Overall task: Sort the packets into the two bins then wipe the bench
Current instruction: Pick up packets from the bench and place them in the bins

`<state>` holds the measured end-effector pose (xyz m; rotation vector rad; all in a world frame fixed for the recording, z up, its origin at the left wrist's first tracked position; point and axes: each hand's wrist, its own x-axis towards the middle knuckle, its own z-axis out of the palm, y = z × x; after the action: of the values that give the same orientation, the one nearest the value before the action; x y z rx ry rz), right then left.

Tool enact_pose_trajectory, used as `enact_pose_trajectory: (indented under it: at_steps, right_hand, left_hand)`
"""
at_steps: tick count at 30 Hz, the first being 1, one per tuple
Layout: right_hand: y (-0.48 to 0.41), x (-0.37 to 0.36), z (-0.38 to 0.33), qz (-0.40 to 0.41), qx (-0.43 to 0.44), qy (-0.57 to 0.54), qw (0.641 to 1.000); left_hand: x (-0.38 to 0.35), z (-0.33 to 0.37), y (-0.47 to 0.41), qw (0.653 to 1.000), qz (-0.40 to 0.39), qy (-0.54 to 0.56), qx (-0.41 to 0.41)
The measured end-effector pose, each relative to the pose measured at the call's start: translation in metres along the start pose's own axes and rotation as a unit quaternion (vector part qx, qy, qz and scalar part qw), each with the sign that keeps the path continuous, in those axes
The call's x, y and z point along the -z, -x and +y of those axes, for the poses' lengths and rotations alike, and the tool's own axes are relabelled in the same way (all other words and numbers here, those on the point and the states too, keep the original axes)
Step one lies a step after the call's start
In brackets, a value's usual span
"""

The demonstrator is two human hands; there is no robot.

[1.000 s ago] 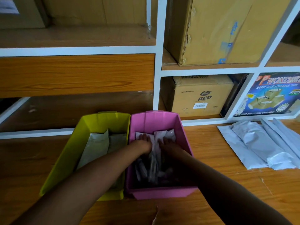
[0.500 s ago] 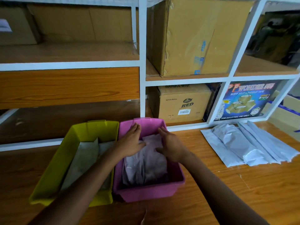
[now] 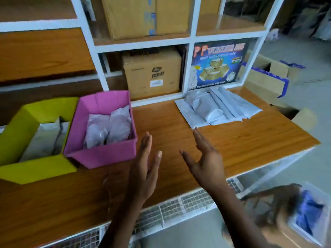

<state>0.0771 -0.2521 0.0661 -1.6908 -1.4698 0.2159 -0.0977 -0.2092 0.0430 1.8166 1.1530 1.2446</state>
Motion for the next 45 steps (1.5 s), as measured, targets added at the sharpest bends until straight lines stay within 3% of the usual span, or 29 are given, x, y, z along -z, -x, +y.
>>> enact_pose_trajectory:
  at_steps: [4,11,33,40,45]
  right_hand:
    - [0.035,0.025,0.042,-0.011,-0.026,-0.010,1.000]
    - [0.028,0.047,0.090,-0.004,-0.070,0.023,0.997]
    - [-0.230,0.065,0.253,0.058,-0.074,0.084,0.992]
    - [-0.312,0.068,0.346,-0.031,-0.035,0.177,0.983]
    - [-0.340,0.061,0.388,-0.110,-0.004,0.181,0.977]
  left_hand:
    - [-0.035,-0.002,0.027,0.998,-0.050,-0.027,0.005]
    - [-0.081,-0.016,0.022,0.998,-0.062,-0.012,0.017]
    - [-0.235,-0.034,-0.231,0.986,-0.051,-0.152,-0.050]
    - [-0.304,-0.076,-0.281,0.976,-0.039,-0.215,0.018]
    - [-0.337,-0.090,-0.290,0.974,-0.058,-0.156,0.153]
